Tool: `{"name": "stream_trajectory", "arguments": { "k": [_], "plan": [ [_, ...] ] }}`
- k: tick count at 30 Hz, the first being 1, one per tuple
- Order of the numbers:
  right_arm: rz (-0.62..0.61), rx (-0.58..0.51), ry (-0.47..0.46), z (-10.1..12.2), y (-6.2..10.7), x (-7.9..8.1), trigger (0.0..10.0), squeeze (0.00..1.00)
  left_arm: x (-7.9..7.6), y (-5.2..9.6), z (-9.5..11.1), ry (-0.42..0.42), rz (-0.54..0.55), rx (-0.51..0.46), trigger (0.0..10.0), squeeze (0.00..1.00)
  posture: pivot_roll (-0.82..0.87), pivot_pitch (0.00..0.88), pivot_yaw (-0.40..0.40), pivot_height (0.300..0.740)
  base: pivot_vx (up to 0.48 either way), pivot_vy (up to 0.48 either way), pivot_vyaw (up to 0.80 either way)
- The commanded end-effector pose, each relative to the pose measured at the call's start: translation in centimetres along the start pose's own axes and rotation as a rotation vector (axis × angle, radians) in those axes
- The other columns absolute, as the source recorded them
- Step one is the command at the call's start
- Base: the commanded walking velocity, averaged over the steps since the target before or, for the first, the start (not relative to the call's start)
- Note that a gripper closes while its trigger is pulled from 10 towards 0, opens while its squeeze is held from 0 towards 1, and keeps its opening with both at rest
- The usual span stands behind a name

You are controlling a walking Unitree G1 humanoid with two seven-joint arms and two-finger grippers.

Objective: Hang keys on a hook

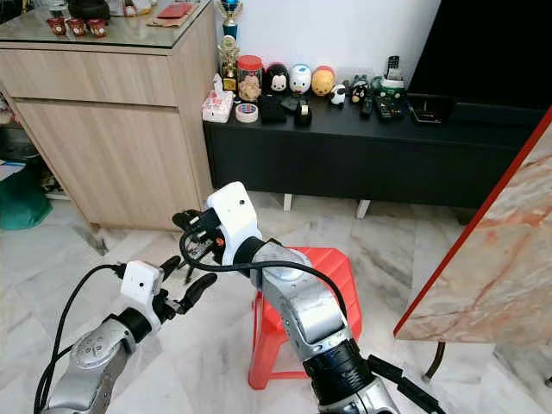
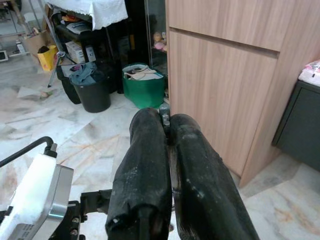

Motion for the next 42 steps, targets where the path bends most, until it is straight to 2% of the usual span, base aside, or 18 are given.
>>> {"name": "stream_trajectory", "arguments": {
  "k": [1, 4, 5, 6, 15, 16, 17, 18, 19, 20, 21, 42],
  "plan": [
    [0.032, -0.022, 0.024, 1.03, -0.20, 0.93, 10.0, 0.00, 0.04, -0.23, 0.04, -0.005, 0.013, -0.005, 10.0, 0.00, 0.04, 0.015, -0.086, 0.740, 0.000, 0.000, 0.00],
    [0.034, -0.022, 0.023, 1.01, -0.21, 1.00, 10.0, 0.00, 0.11, -0.26, 0.04, -0.003, 0.017, -0.008, 10.0, 0.00, 0.04, 0.014, -0.086, 0.740, 0.000, 0.000, 0.00],
    [0.035, -0.022, 0.023, 0.99, -0.21, 1.03, 10.0, 0.00, 0.18, -0.27, 0.05, -0.001, 0.022, -0.010, 0.4, 0.00, 0.04, 0.012, -0.086, 0.740, 0.000, 0.000, 0.00],
    [0.036, -0.022, 0.023, 0.99, -0.22, 1.04, 10.0, 0.00, 0.20, -0.30, 0.06, 0.000, 0.024, -0.011, 0.0, 0.00, 0.04, 0.011, -0.086, 0.740, 0.000, 0.000, 0.00],
    [0.041, -0.022, 0.020, 1.02, -0.29, 1.15, 10.0, 0.00, 0.30, -0.44, 0.12, 0.003, 0.034, -0.022, 0.0, 0.00, 0.04, 0.002, -0.089, 0.740, 0.000, 0.000, 0.00],
    [0.042, -0.022, 0.020, 1.02, -0.30, 1.17, 10.0, 0.00, 0.31, -0.46, 0.11, 0.003, 0.036, -0.021, 1.2, 0.00, 0.04, 0.002, -0.089, 0.740, 0.000, 0.000, 0.00],
    [0.042, -0.022, 0.020, 1.02, -0.31, 1.18, 10.0, 0.00, 0.31, -0.47, 0.11, 0.003, 0.036, -0.021, 1.2, 0.00, 0.04, 0.002, -0.089, 0.740, 0.000, 0.000, 0.00],
    [0.042, -0.022, 0.020, 1.01, -0.30, 1.18, 10.0, 0.00, 0.31, -0.49, 0.10, 0.003, 0.037, -0.021, 1.9, 0.00, 0.04, 0.000, -0.089, 0.740, 0.000, 0.000, 0.00],
    [0.043, -0.022, 0.020, 1.00, -0.30, 1.22, 10.0, 0.00, 0.31, -0.52, 0.10, 0.003, 0.037, -0.020, 3.2, 0.00, 0.04, 0.000, -0.089, 0.740, 0.000, 0.000, 0.00],
    [0.043, -0.022, 0.020, 1.00, -0.30, 1.22, 10.0, 0.00, 0.31, -0.52, 0.10, 0.003, 0.037, -0.020, 3.2, 0.00, 0.04, 0.000, -0.089, 0.740, 0.000, 0.000, 0.00],
    [0.045, -0.021, 0.018, 0.97, -0.32, 1.30, 10.0, 0.00, 0.33, -0.60, 0.15, 0.004, 0.040, -0.024, 0.0, 0.00, 0.04, 0.000, -0.089, 0.740, 0.000, 0.000, 0.00],
    [0.050, -0.025, 0.011, 0.87, -0.54, 1.59, 10.0, 0.00, 0.11, -0.53, 0.14, 0.010, 0.034, -0.037, 0.0, 0.00, 0.04, 0.000, -0.087, 0.740, 0.000, 0.000, 0.00]
  ]
}}
Point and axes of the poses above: a point about 5 cm out from each wrist's last joint towards the gripper, its own y axis pointing back from the gripper into the wrist, its own z axis along the axis of the wrist's last joint, x = y × z, the point moved 3 cm from there along -y, pointing out of the wrist towards the gripper, and after that the axes turned 15 degrees about -y, right-handed, at the moved point
